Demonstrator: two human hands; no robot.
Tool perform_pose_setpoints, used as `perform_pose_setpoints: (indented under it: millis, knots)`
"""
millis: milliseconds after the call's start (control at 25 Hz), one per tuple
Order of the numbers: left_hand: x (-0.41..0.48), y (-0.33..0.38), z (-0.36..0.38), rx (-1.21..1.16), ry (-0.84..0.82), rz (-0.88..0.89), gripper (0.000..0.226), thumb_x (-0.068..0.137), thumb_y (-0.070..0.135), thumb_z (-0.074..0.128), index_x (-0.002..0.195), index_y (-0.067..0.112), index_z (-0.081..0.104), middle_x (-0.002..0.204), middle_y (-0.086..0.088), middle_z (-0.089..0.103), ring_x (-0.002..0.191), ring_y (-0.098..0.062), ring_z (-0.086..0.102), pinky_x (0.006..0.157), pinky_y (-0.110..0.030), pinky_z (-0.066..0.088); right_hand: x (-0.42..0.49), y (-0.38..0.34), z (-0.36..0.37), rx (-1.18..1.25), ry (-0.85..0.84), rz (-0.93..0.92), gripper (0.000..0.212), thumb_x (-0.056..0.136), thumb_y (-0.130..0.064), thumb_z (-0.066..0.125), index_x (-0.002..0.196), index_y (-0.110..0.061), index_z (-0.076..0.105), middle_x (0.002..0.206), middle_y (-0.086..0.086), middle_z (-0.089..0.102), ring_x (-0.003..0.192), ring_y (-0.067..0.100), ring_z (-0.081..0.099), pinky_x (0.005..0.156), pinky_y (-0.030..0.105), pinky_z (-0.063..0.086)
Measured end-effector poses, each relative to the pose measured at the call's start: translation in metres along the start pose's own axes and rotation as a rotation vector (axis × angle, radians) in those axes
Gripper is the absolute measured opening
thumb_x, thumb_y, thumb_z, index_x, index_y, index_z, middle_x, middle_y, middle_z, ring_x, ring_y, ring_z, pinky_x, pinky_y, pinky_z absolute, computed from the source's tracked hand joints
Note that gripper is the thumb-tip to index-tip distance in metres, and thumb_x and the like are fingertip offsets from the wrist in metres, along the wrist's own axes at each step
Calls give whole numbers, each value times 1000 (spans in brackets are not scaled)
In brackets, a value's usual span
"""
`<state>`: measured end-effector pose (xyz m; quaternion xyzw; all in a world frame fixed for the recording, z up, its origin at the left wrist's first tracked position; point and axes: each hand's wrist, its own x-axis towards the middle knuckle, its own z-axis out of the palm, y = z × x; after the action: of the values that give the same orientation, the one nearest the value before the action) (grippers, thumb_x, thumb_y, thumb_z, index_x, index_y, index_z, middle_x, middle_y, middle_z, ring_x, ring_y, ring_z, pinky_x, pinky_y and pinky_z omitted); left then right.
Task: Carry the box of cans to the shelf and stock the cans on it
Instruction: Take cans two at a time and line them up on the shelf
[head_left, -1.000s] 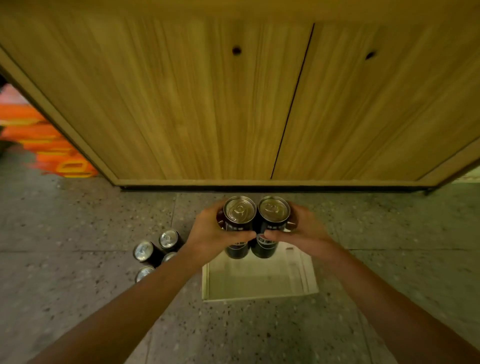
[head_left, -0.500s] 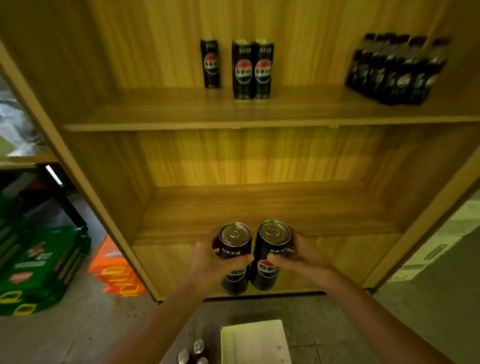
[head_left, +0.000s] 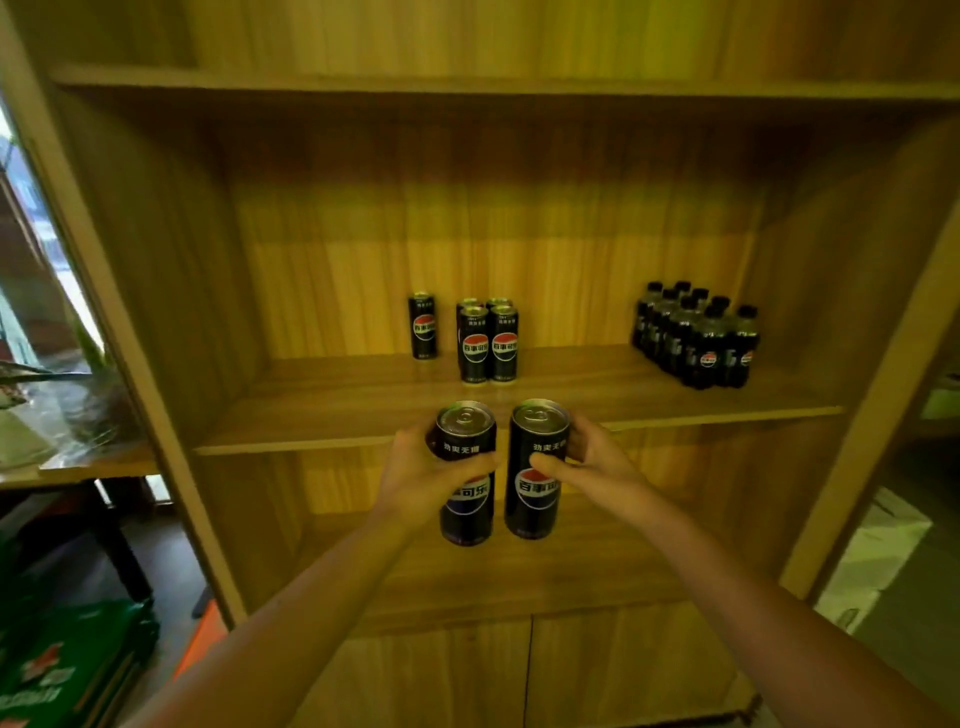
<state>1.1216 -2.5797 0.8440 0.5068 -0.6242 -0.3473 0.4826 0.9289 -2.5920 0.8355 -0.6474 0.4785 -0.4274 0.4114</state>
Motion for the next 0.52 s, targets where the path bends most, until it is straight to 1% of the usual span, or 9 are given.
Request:
perform_pose_setpoints:
  millis: [40, 120, 240, 320, 400, 440, 520]
  knots:
    - [10, 5, 0, 4, 8, 3, 52, 61, 17, 82, 108, 19, 59, 89, 13, 61, 85, -3, 58, 68, -13, 43, 9, -4, -3, 17, -1, -5, 70, 71, -15, 72, 132, -16, 38, 137, 5, 49, 127, 21, 45, 104, 36, 39]
    - [33, 12, 4, 30, 32, 7, 58, 61, 20, 82, 113, 15, 59, 98, 5, 64, 91, -9, 59, 75, -21, 46, 27, -10, -9, 37, -4, -16, 67, 73, -13, 71, 131, -16, 38, 137, 6, 49, 126, 22, 45, 102, 33, 39]
    - [74, 13, 17, 52, 77, 11, 59, 59, 24, 83, 112, 17, 60, 108, 0, 67, 97, -12, 61, 83, -30, 50, 64, -8, -22, 72, -12, -30, 63, 76, -12, 68, 131, -17, 38, 137, 7, 48, 124, 18, 46, 101, 32, 40]
    - [101, 10, 26, 50, 118, 9, 57, 58, 23, 84, 109, 19, 60, 109, -2, 68, 95, -12, 62, 81, -30, 50, 91, -2, -30, 74, -22, -31, 62, 77, -13, 67, 131, -16, 37, 138, 6, 47, 121, 14, 45, 97, 29, 39]
    - [130, 5, 37, 61, 160, -23, 58, 58, 21, 84, 111, 16, 60, 110, -4, 67, 92, -11, 59, 78, -26, 48, 121, 6, -39, 73, -32, -31, 62, 78, -15, 67, 132, -17, 36, 138, 5, 47, 121, 13, 44, 96, 28, 39]
    - [143, 1, 41, 67, 180, -41, 60, 59, 20, 84, 113, 14, 59, 113, -5, 67, 93, -12, 59, 79, -27, 48, 135, 11, -41, 71, -36, -31, 63, 77, -16, 67, 132, -17, 36, 138, 5, 47, 123, 15, 44, 97, 30, 39]
    - [167, -8, 47, 79, 207, -65, 61, 59, 19, 84, 114, 11, 59, 117, -9, 66, 102, -18, 61, 86, -32, 50, 161, 21, -44, 74, -44, -27, 64, 76, -16, 68, 132, -18, 37, 138, 6, 47, 127, 20, 44, 99, 34, 39]
